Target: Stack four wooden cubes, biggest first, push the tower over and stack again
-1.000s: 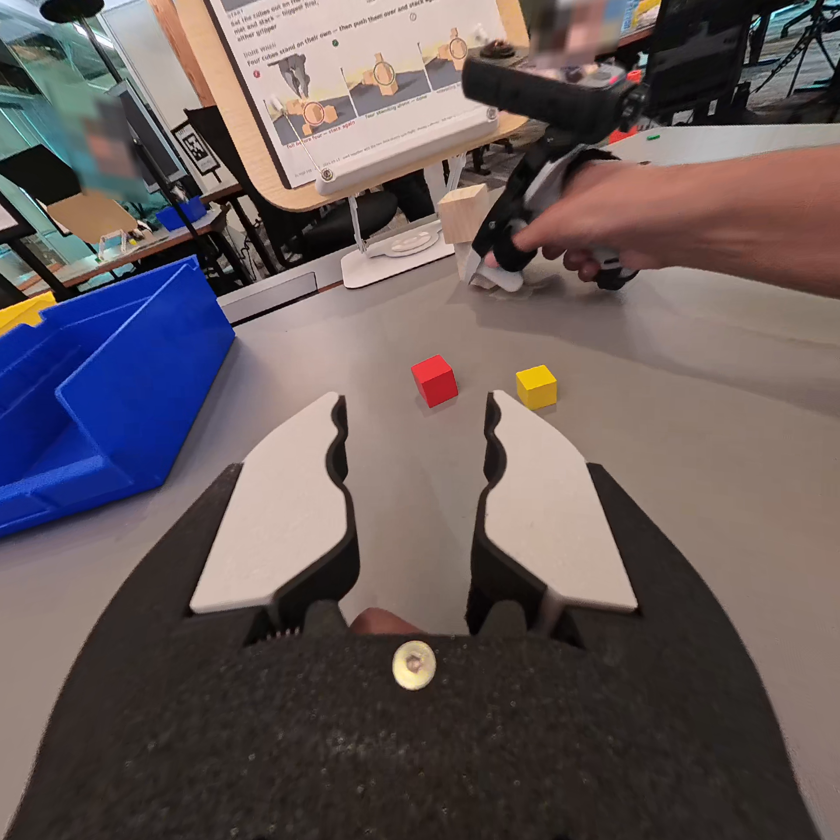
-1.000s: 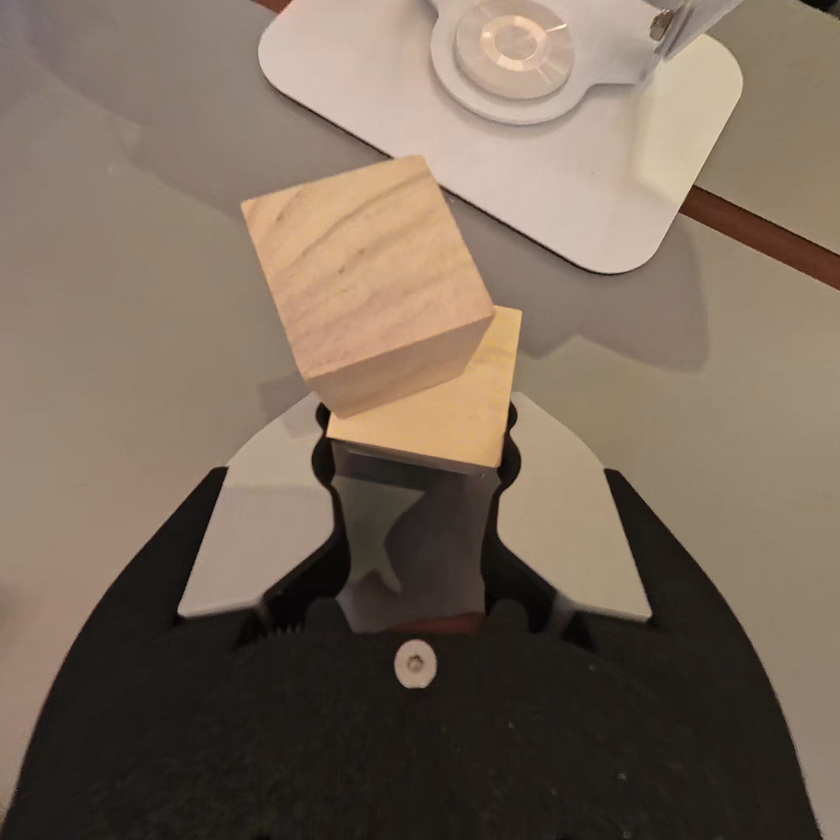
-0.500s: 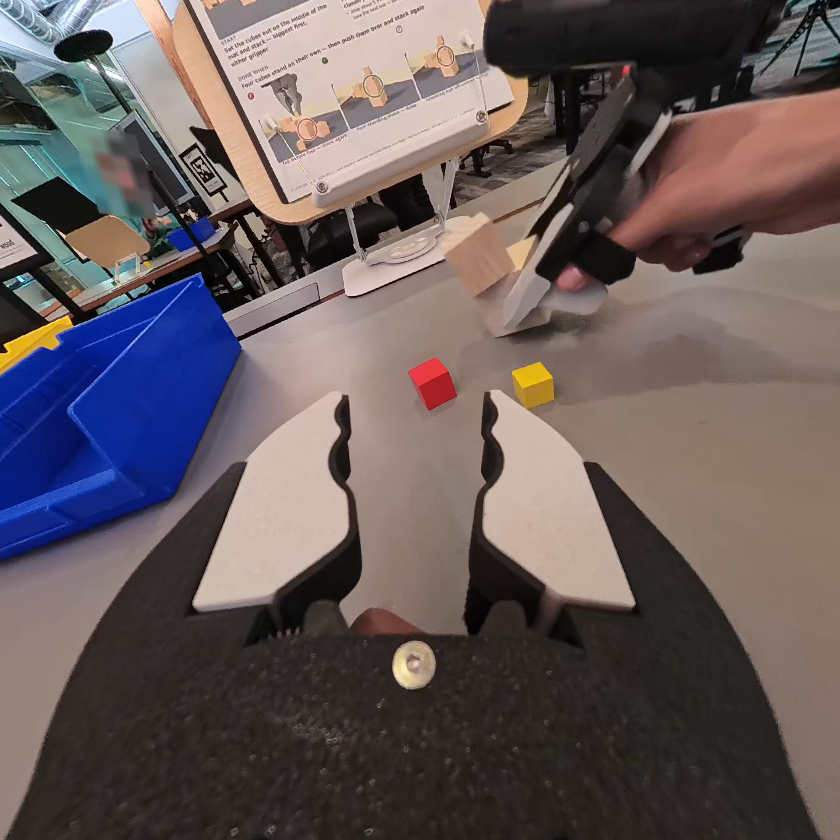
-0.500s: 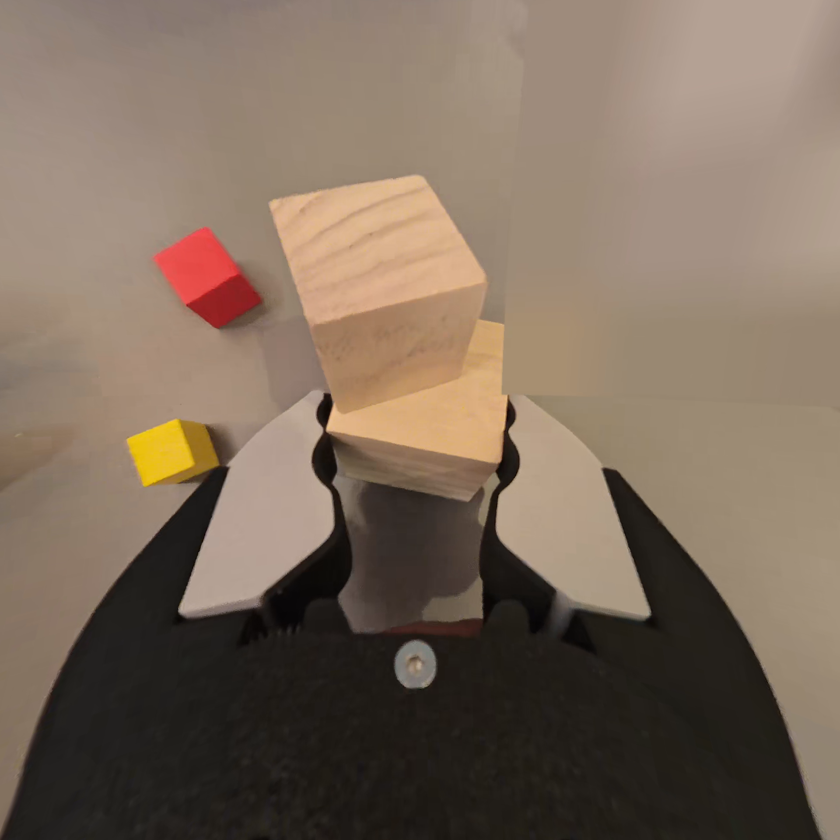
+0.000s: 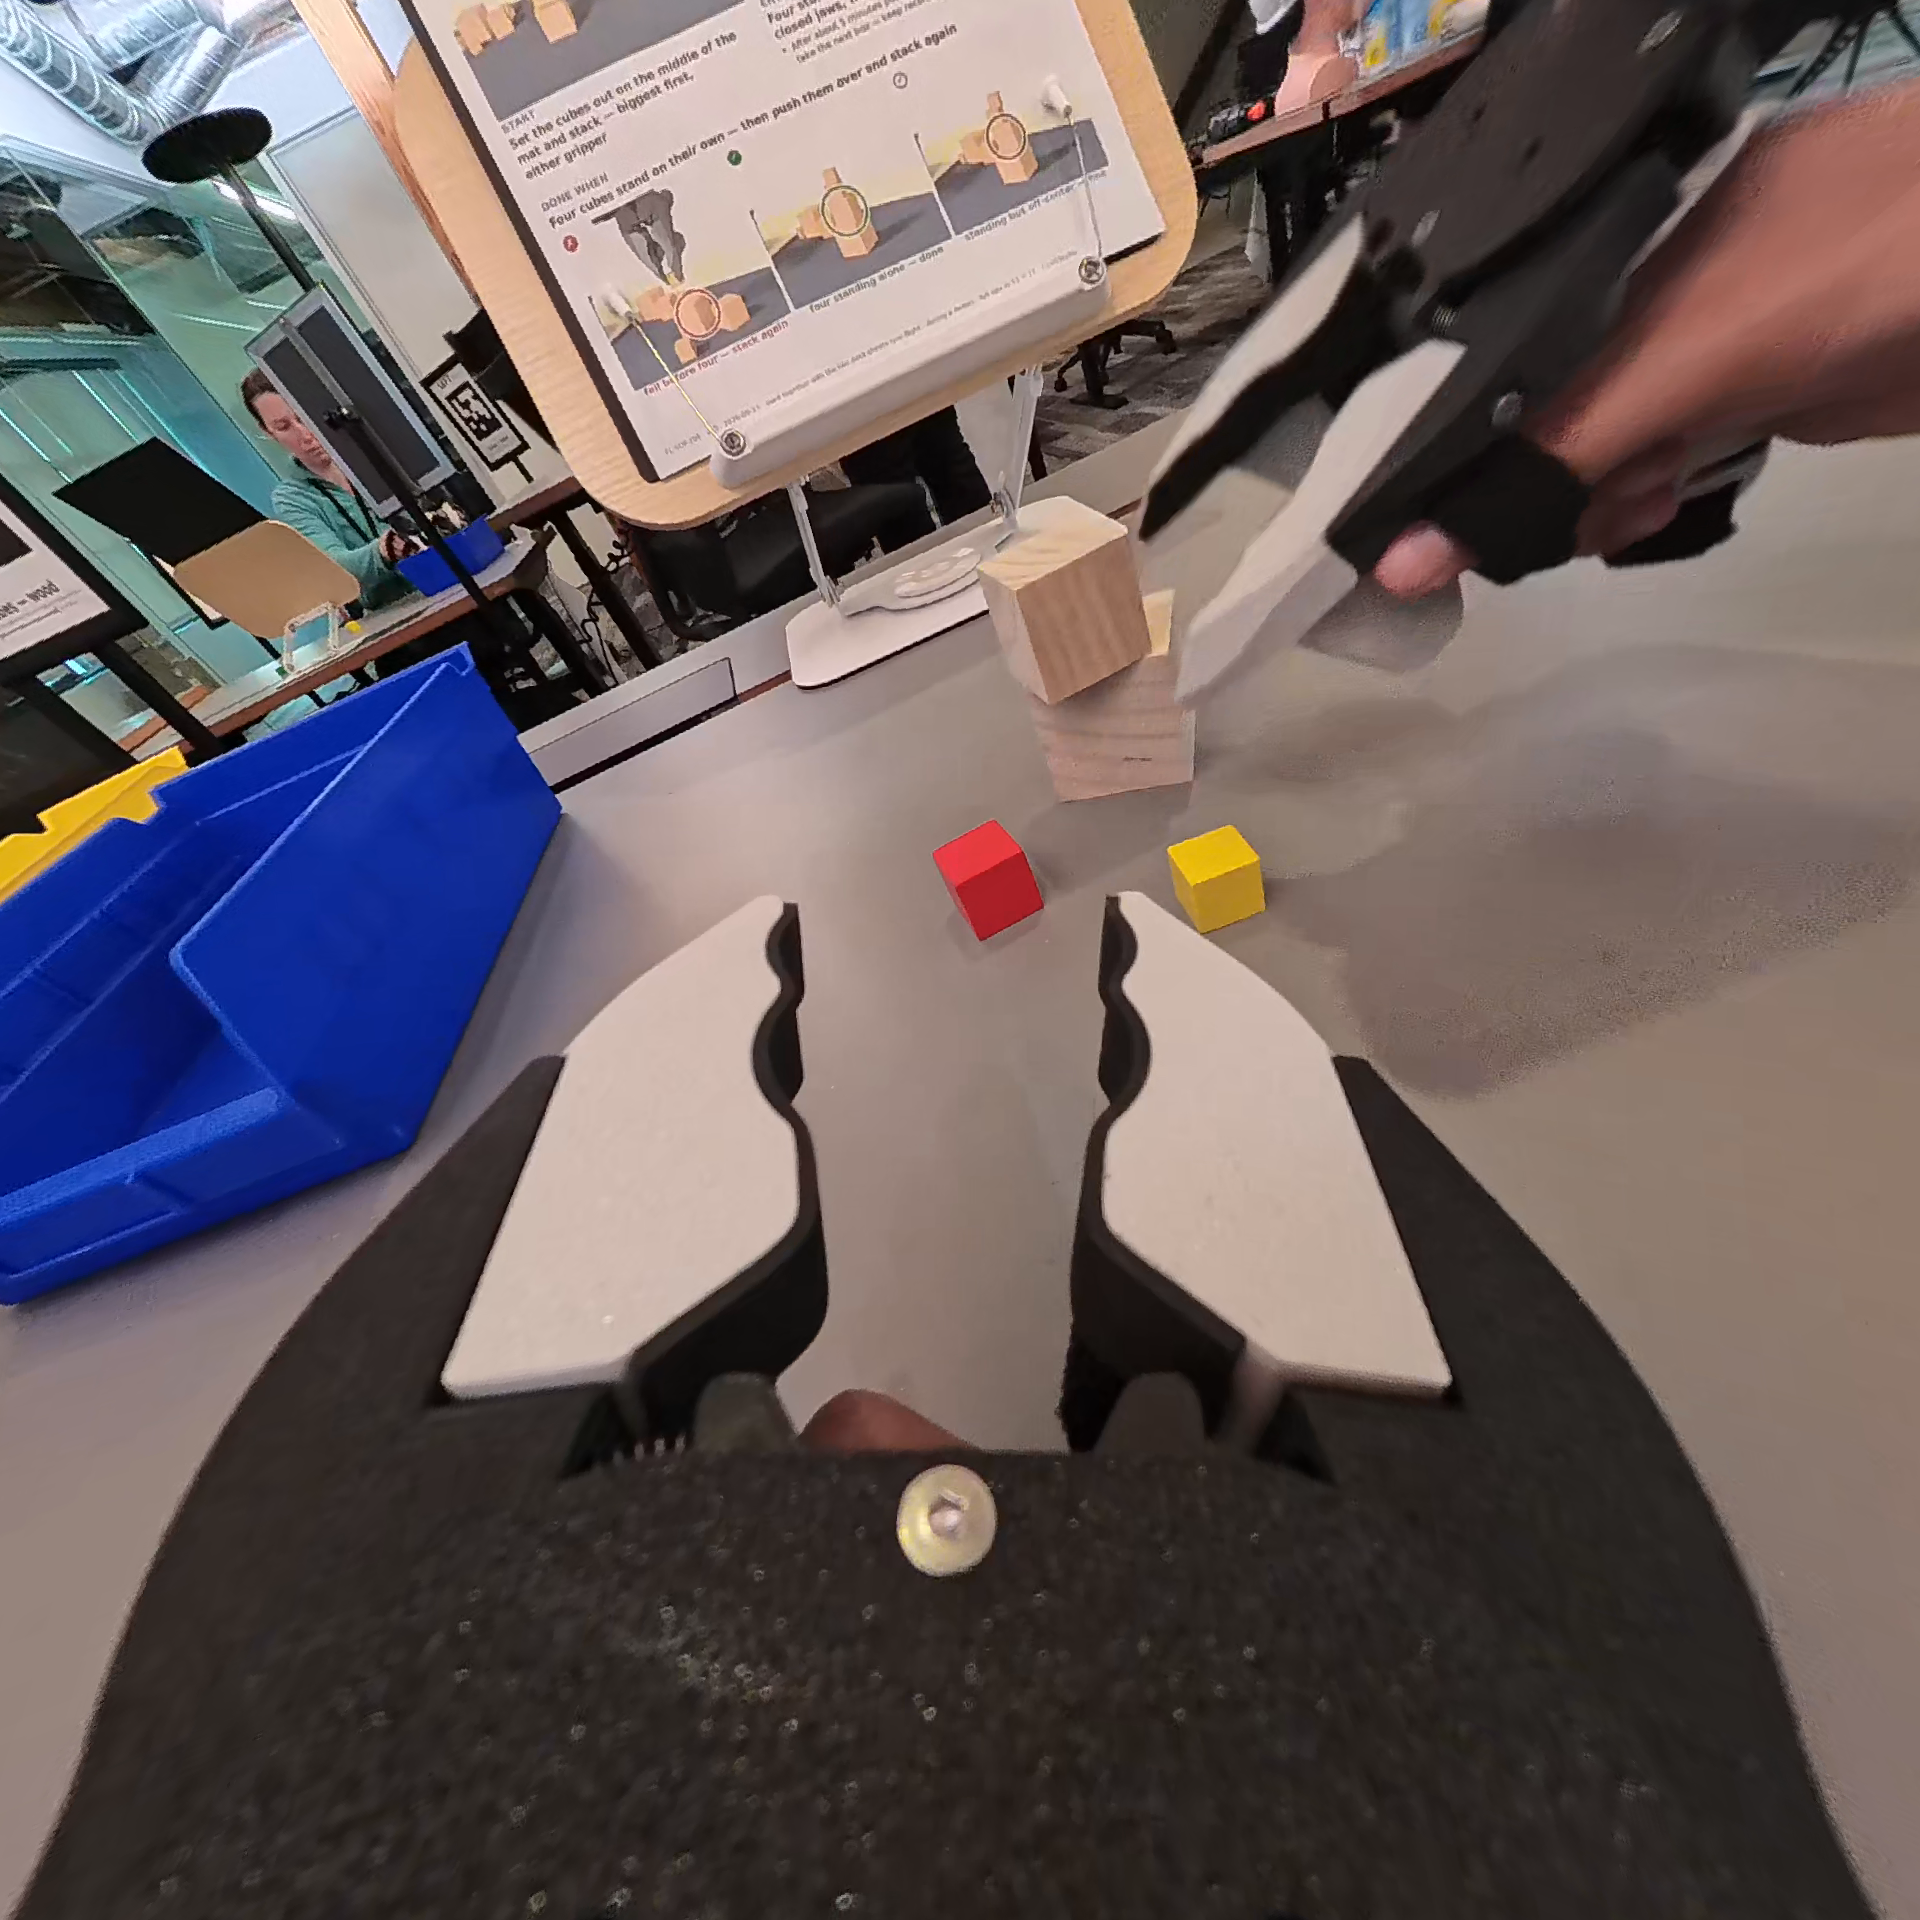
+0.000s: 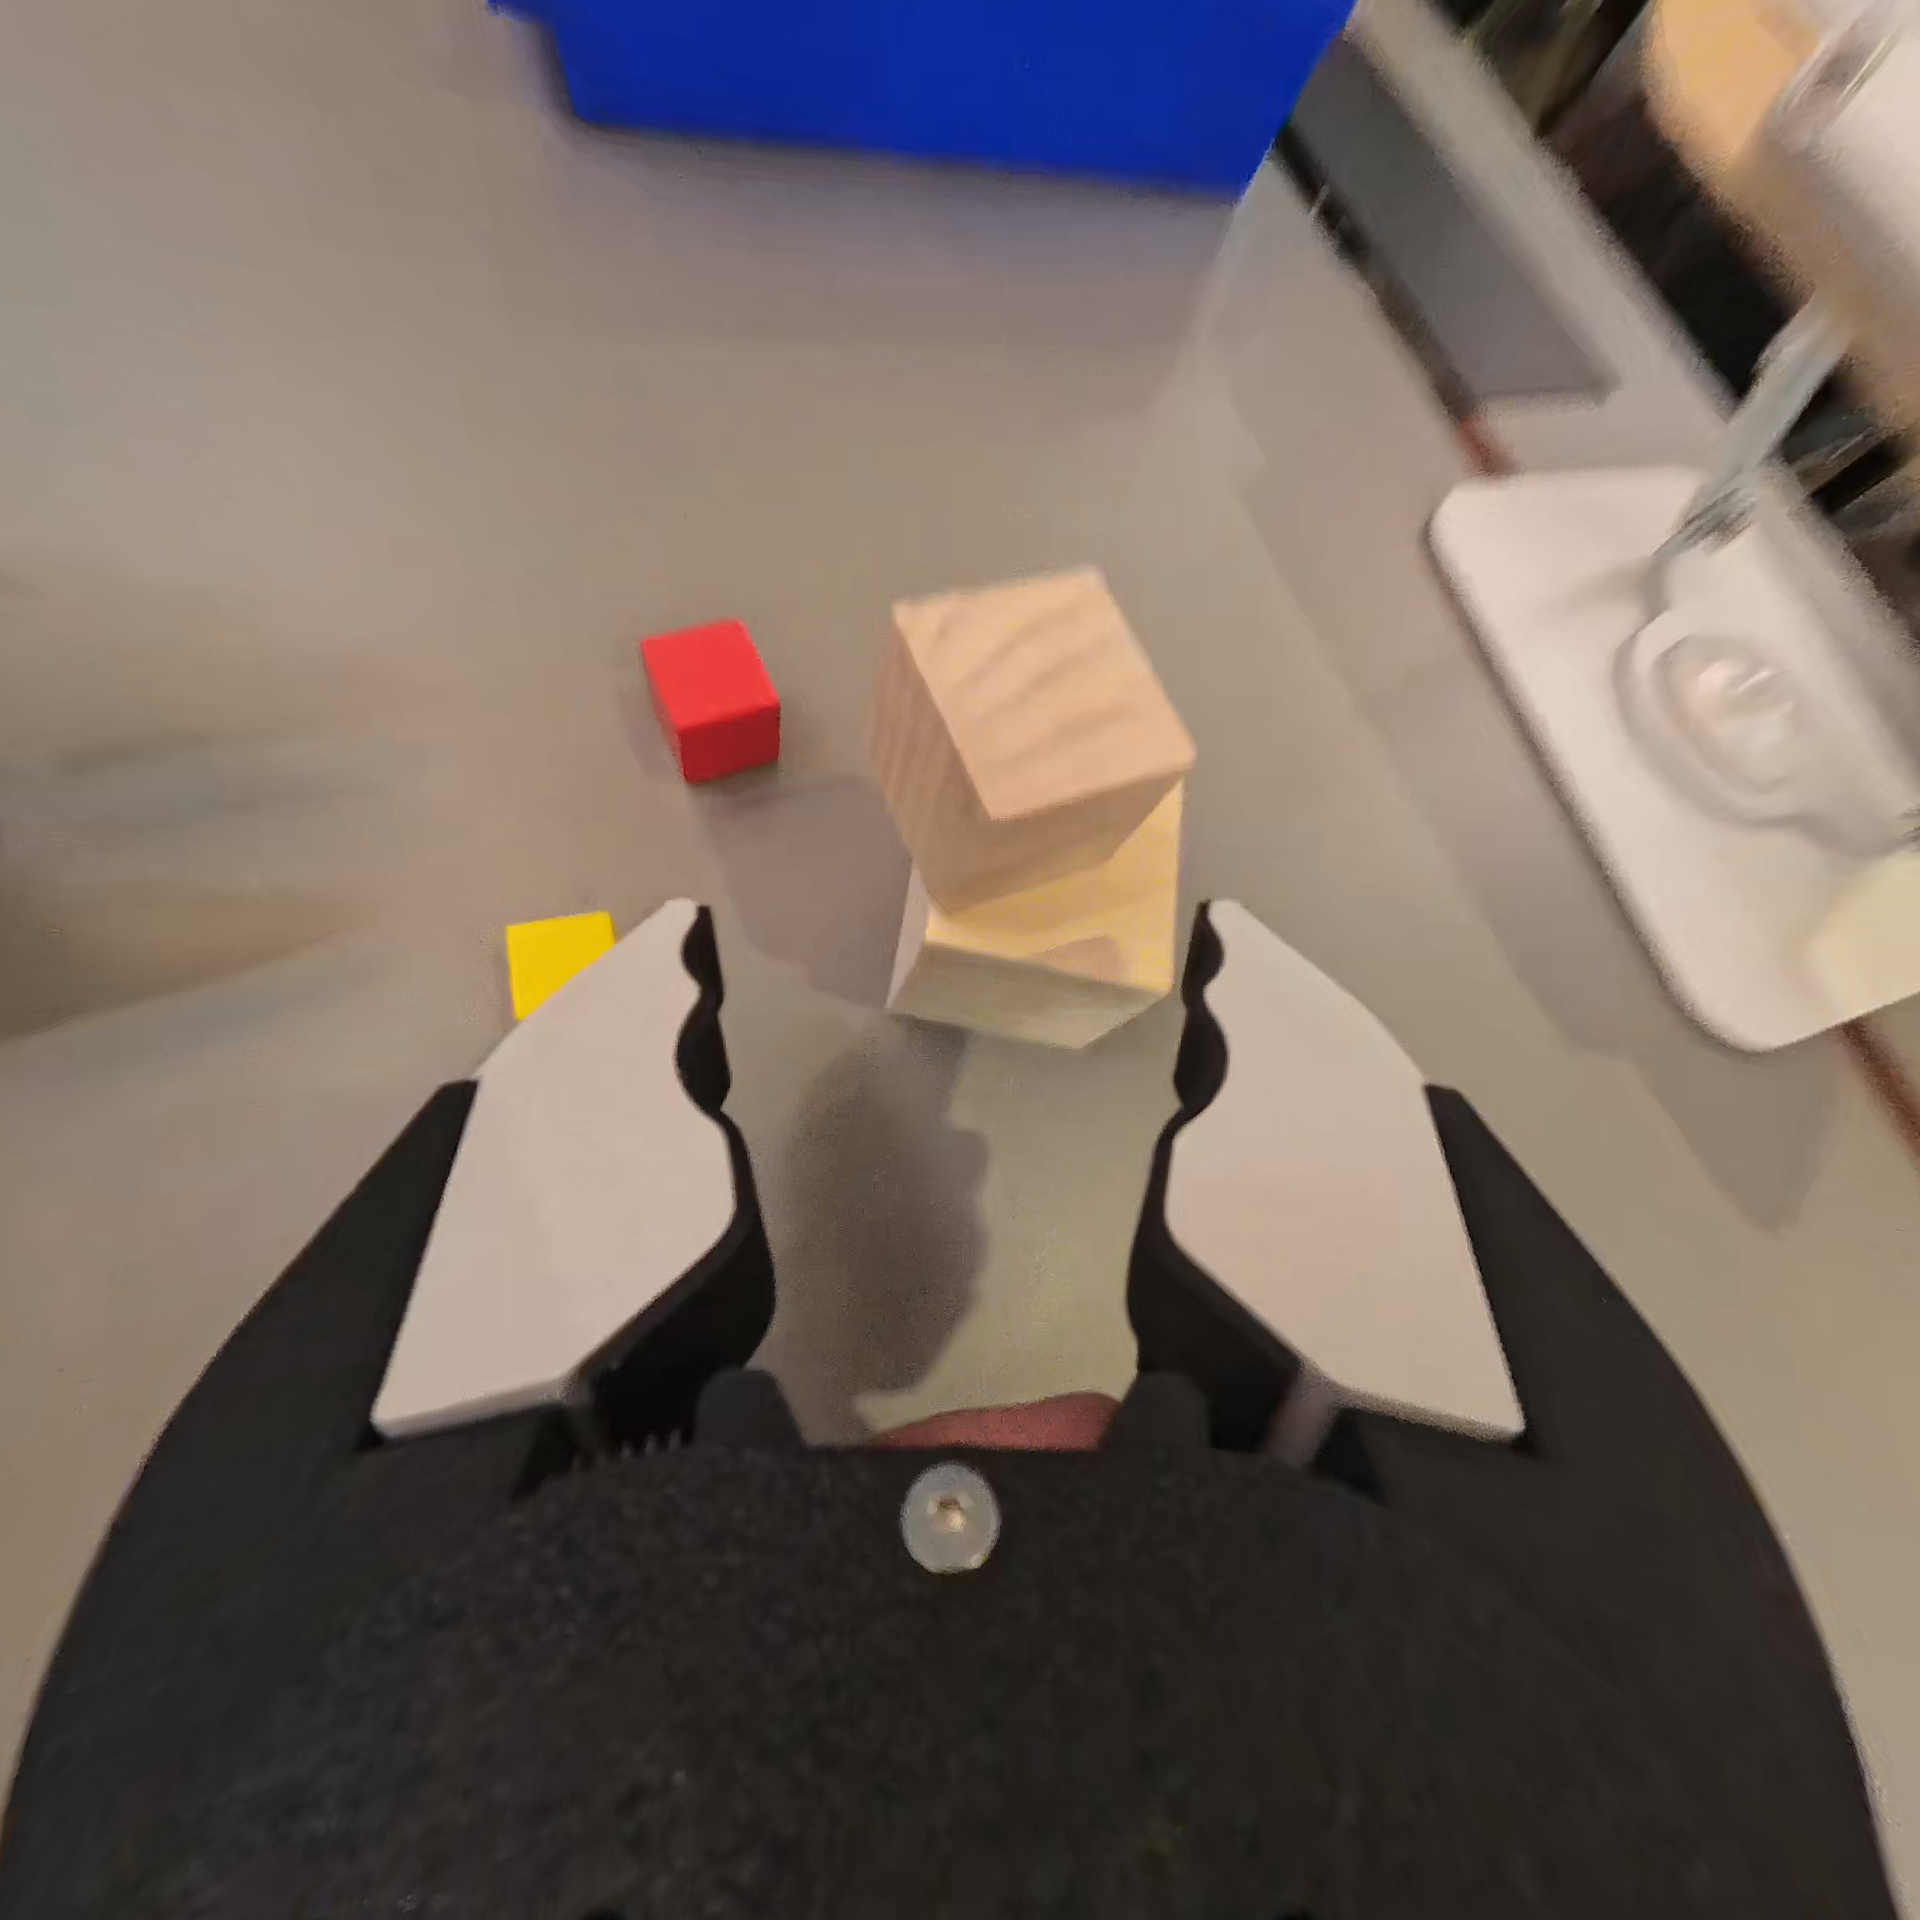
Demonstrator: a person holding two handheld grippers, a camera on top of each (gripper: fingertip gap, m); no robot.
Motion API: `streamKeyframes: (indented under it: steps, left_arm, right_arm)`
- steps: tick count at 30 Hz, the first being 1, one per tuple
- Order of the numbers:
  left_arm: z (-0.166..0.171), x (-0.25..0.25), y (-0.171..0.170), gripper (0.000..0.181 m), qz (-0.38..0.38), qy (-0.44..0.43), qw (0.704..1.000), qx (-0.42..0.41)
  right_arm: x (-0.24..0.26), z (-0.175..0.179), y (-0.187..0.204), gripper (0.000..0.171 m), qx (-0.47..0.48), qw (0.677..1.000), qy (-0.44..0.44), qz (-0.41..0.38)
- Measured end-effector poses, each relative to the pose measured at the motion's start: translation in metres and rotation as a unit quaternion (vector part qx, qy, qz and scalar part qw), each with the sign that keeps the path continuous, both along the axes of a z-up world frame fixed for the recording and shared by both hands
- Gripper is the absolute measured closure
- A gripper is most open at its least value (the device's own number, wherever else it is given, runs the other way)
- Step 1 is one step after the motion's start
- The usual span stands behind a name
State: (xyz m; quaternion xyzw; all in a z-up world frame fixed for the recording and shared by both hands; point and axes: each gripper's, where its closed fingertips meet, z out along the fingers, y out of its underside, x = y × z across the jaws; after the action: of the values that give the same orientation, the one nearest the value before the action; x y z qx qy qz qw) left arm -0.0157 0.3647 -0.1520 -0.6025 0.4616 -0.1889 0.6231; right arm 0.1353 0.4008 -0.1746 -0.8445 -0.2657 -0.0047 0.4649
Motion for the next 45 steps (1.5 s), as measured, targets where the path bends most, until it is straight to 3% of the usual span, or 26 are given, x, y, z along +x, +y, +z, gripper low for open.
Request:
streamKeyframes:
  steps: [3, 8, 9, 10, 12, 18, 23, 27, 32, 36, 41, 45]
  left_arm:
    - [-0.001, 0.001, 0.000, 0.127, 0.000, 0.006, 1.000, 0.003]
    - [-0.006, 0.004, 0.000, 0.126, -0.001, 0.022, 1.000, -0.002]
    - [-0.005, 0.004, 0.000, 0.127, -0.001, 0.021, 1.000, -0.003]
    - [-0.005, 0.003, 0.000, 0.127, -0.001, 0.019, 1.000, -0.003]
    - [-0.005, 0.003, 0.000, 0.127, -0.003, 0.018, 1.000, -0.002]
    - [-0.002, 0.003, -0.003, 0.128, -0.005, 0.013, 1.000, 0.011]
    - [-0.003, 0.003, -0.003, 0.128, -0.006, 0.015, 1.000, 0.011]
    - [-0.002, 0.003, -0.003, 0.128, -0.006, 0.014, 1.000, 0.013]
    - [-0.002, 0.003, -0.003, 0.128, -0.005, 0.012, 1.000, 0.012]
    - [-0.002, 0.002, -0.002, 0.128, -0.004, 0.007, 1.000, 0.003]
    - [-0.002, 0.001, 0.000, 0.128, -0.003, 0.004, 1.000, -0.006]
    - [-0.001, 0.000, 0.001, 0.128, -0.002, -0.004, 1.000, -0.015]
  right_arm:
    - [-0.001, 0.028, 0.015, 0.106, 0.060, 0.995, -0.081, 0.019]
    - [0.001, -0.002, 0.031, 0.093, -0.117, 0.989, -0.061, 0.068]
    - [0.000, -0.007, 0.031, 0.099, -0.142, 0.985, -0.063, 0.081]
    - [-0.002, -0.008, 0.029, 0.118, -0.160, 0.980, -0.065, 0.095]
    - [-0.003, -0.003, 0.030, 0.125, -0.175, 0.976, -0.072, 0.104]
    - [0.025, 0.029, 0.036, 0.125, -0.181, 0.983, -0.042, -0.001]
    - [0.024, 0.017, 0.031, 0.125, -0.191, 0.977, 0.012, -0.090]
    - [0.022, -0.001, 0.028, 0.125, -0.195, 0.975, 0.023, -0.108]
    - [0.020, -0.005, 0.030, 0.125, -0.172, 0.978, 0.042, -0.110]
    - [0.023, 0.011, 0.020, 0.102, -0.133, 0.984, 0.029, -0.118]
    - [0.002, 0.053, -0.016, 0.101, -0.042, 0.993, 0.022, -0.104]
    - [-0.027, 0.060, -0.054, 0.106, 0.017, 0.994, 0.051, -0.092]
